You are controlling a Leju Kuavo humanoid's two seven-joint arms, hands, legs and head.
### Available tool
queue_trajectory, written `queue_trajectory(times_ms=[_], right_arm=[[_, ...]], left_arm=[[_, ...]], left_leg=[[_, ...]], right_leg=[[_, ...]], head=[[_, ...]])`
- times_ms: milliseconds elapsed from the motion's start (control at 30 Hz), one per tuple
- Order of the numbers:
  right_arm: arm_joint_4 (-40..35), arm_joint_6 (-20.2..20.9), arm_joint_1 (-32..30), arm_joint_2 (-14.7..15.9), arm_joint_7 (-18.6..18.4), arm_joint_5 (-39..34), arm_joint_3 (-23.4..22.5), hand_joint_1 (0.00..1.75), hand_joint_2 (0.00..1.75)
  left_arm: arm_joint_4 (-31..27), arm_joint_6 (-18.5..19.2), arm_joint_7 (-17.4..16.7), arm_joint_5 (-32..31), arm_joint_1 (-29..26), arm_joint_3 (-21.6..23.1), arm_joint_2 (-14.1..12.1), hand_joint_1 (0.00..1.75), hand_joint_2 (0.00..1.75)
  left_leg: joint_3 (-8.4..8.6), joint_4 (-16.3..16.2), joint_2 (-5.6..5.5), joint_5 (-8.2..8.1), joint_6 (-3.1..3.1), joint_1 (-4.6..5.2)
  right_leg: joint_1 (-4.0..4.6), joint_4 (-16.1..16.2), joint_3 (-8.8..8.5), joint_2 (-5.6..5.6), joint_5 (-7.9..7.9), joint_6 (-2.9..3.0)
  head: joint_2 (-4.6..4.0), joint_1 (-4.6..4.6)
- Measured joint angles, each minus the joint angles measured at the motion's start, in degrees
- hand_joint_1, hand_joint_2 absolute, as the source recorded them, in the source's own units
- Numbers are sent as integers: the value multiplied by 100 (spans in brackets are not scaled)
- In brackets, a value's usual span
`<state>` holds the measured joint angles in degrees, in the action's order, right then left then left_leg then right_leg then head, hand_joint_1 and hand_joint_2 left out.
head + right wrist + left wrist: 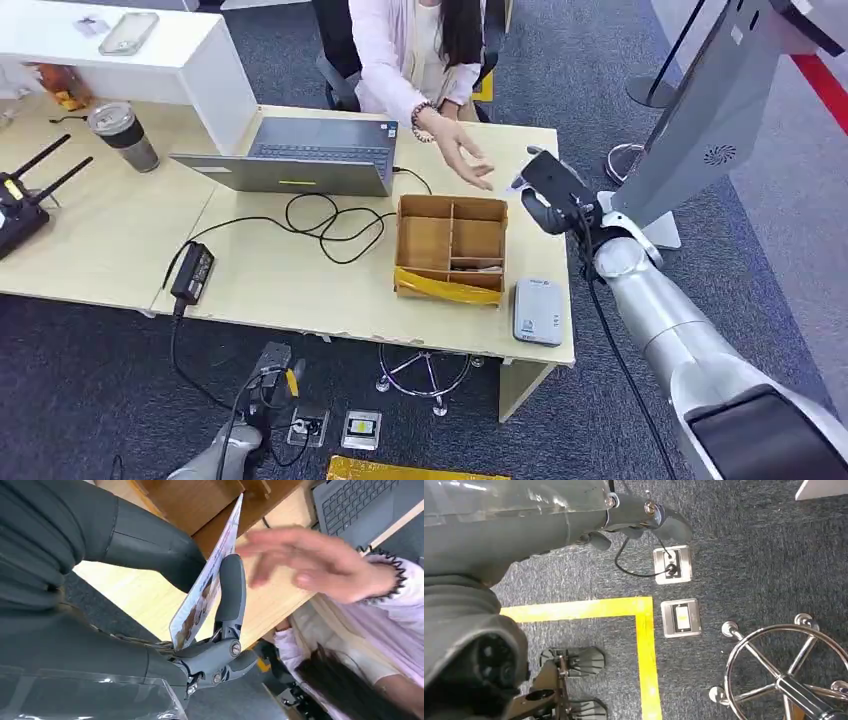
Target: Pass the card to the sensor for recognition and then transmit it.
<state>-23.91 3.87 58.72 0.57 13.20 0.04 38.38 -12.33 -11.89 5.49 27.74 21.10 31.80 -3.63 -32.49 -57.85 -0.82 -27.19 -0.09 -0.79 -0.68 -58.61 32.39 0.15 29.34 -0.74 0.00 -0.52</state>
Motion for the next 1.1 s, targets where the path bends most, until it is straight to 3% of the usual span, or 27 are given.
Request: queue_trajectory(times_ms=[433,467,500,533,700,1000,1033,1100], right_arm=[[0,22,-19,-15,-44,194,0,175,175],[0,24,-21,-15,-44,199,0,45,175],[0,28,-23,-15,-44,205,0,45,175],[0,39,-26,-15,-44,205,0,0,0],[-9,127,-54,-15,76,243,0,0,0],[-79,48,-94,13,-94,527,0,0,0],[-107,26,-110,46,-112,551,-2,0,175],[-208,0,-168,138,-204,619,-13,0,175]], left_arm=[[0,-105,-7,33,5,7,9,0,0],[0,-105,-9,33,5,7,9,0,0],[0,-103,-13,31,4,7,9,0,0],[0,-103,-15,31,3,7,11,0,0],[0,-87,-26,31,3,13,24,0,0],[0,-74,-26,90,-8,15,31,0,0],[0,-77,-24,98,-11,15,31,0,0],[2,-83,-11,138,-26,13,28,0,0]], left_leg=[[0,0,0,0,0,0],[-1,0,0,0,0,0],[-1,0,0,0,0,0],[-1,0,0,0,0,0],[0,0,0,0,0,0],[1,0,1,0,0,0],[2,0,2,0,0,0],[1,0,1,0,0,0]], right_leg=[[0,-1,-1,-1,0,0],[0,0,-1,-2,0,0],[0,0,-1,-1,0,0],[0,0,-1,-1,0,0],[0,0,-1,-1,0,0],[0,0,3,1,0,0],[0,0,2,0,0,0],[0,0,1,-1,0,0]], head=[[0,0],[0,0],[0,0],[0,0],[0,0],[0,0],[0,0],[0,0]])
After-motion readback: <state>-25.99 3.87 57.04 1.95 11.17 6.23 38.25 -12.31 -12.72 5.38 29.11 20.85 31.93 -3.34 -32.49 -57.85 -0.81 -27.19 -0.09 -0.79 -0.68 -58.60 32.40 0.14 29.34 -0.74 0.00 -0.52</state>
